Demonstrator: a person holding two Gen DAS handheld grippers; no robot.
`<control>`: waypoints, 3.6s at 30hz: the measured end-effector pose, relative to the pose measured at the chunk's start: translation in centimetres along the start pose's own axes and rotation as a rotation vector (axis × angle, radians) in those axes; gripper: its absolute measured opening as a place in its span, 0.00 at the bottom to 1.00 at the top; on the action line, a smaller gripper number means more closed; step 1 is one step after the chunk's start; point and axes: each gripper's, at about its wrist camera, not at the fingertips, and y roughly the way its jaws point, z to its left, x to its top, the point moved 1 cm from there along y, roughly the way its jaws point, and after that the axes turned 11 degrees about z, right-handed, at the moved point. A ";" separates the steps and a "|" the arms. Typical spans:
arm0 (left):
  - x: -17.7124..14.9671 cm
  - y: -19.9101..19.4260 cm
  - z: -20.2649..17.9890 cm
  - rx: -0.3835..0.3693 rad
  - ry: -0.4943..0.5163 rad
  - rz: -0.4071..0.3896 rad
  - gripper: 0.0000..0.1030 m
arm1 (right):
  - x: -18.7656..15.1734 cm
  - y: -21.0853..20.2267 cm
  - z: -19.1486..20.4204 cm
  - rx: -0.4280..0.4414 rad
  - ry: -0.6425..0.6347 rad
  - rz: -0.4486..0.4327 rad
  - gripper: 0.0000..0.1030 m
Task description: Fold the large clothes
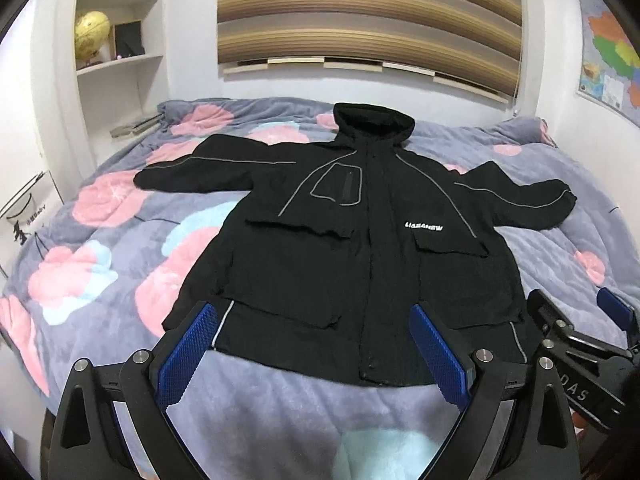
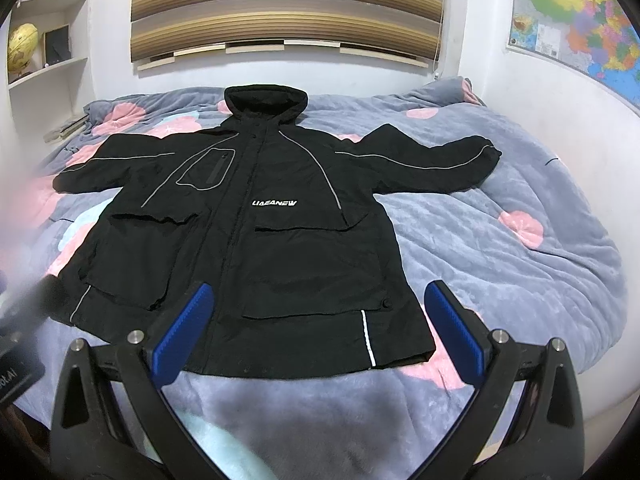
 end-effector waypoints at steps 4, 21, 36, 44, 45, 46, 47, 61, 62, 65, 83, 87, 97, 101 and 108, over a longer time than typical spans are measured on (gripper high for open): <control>0.0 -0.1 -0.5 -0.006 0.013 -0.004 0.95 | 0.3 0.0 -0.3 -0.002 0.005 -0.003 1.00; 0.0 0.0 -0.8 -0.025 0.021 0.006 0.95 | 0.3 0.4 -0.3 -0.001 0.001 0.002 1.00; 2.5 2.5 -3.0 -0.020 0.042 -0.007 0.95 | 3.3 2.1 -7.3 -0.032 0.067 -0.065 1.00; 7.0 8.4 -8.2 -0.052 0.082 0.006 0.95 | 12.8 9.2 -23.0 -0.096 0.209 -0.155 1.00; 7.3 9.1 -8.6 -0.055 0.085 0.012 0.95 | 13.4 9.9 -24.0 -0.096 0.210 -0.164 1.00; 7.5 10.3 -9.2 -0.056 0.089 0.023 0.95 | 14.9 11.4 -25.9 -0.081 0.219 -0.169 1.00; 7.6 11.0 -9.7 -0.055 0.091 0.029 0.95 | 16.5 13.3 -27.9 -0.050 0.236 -0.162 1.00; 8.9 23.3 -13.9 -0.044 0.121 0.088 0.95 | 25.3 32.4 -39.4 -0.156 0.372 0.029 1.00; 8.7 23.9 -13.9 -0.047 0.119 0.084 0.95 | 25.6 33.1 -39.8 -0.165 0.381 0.034 1.00; 8.4 25.4 -13.8 -0.056 0.112 0.106 0.95 | 26.4 35.2 -41.8 -0.159 0.431 0.047 0.99; 8.1 24.9 -12.7 -0.087 0.079 0.062 0.95 | 26.1 25.1 -41.9 -0.094 0.404 -0.108 0.06; 7.9 25.0 -12.9 -0.071 0.086 0.057 0.95 | 24.4 28.9 -44.5 -0.138 0.495 0.044 0.06; 7.9 25.4 -11.7 -0.108 0.060 0.085 0.95 | 25.7 29.3 -39.8 -0.220 0.388 0.123 0.06; 8.3 22.7 -10.2 -0.109 0.041 0.048 0.95 | 28.6 22.7 -32.9 -0.155 0.246 0.012 0.06; 9.2 18.0 -5.0 -0.022 0.008 0.010 0.95 | 32.2 16.4 -16.1 -0.026 0.013 -0.073 0.06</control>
